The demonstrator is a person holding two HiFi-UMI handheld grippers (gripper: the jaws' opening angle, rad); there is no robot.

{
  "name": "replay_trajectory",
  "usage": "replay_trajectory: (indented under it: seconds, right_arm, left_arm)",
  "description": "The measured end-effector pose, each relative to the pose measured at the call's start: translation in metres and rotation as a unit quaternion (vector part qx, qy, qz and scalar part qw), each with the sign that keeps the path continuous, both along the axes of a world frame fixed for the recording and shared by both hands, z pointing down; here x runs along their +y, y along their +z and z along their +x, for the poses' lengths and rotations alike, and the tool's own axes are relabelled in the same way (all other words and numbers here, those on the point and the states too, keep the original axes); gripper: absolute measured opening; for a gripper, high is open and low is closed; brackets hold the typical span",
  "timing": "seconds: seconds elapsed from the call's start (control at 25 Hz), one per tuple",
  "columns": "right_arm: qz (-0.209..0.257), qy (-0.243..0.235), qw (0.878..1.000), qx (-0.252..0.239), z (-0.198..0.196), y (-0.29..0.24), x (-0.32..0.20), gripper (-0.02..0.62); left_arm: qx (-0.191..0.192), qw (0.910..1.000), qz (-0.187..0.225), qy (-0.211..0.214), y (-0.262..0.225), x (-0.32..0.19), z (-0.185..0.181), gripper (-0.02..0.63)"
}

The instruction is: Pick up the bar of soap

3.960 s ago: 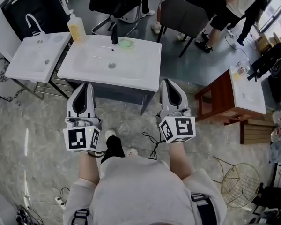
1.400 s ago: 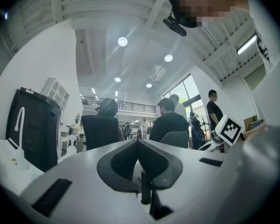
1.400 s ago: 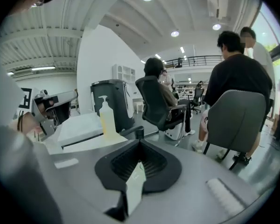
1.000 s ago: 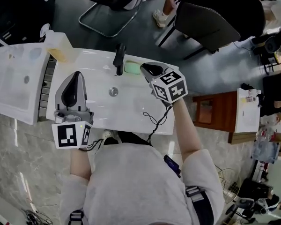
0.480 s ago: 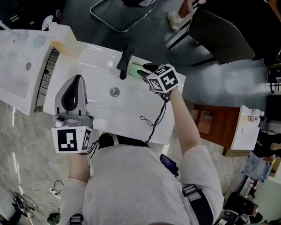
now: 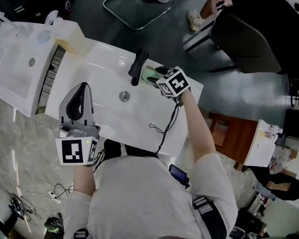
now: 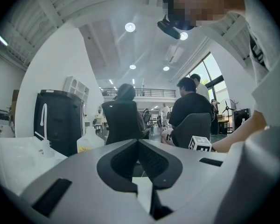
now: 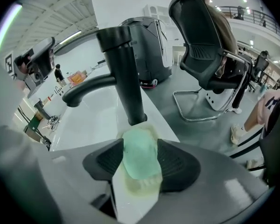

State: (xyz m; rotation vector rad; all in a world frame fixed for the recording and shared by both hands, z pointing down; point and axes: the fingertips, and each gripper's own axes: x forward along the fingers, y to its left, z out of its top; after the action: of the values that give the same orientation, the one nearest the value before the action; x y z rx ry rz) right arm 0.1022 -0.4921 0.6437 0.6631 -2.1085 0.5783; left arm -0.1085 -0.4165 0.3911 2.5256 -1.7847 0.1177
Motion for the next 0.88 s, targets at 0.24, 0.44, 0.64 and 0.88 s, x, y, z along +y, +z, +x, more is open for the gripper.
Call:
replay_trajectory:
  seconds: [0.24,0.44,0.64,0.88]
  right_arm:
    - [-0.026,-0.006,0.999,-0.019,-0.002,0.007,0.000,0.255]
    - [-0.037,-0.022,0.999,-0.017,-0.002,0.012,0.003,0.267]
    - [-0.033,-0.046,0.998,0.006,-0.006,0.015,0.004,0.267]
    - [0.026,-0.053,0.997,0.053,-0.005,0.012,-0.002,0.265]
  left_arm:
    - [0.001,1.0000,-0.007,-0.001,0.005,0.000,0.001,0.008]
    - [0.002,1.0000,-0.008,-0.003,0.006,-0.002,0.001,0.008]
    - [0.005,0.9999,-0.008,-0.006,0.006,-0.004,0.001,0.008]
    - [0.006,0.9999,-0.006,-0.007,0.006,-0.004,0.001,0.008]
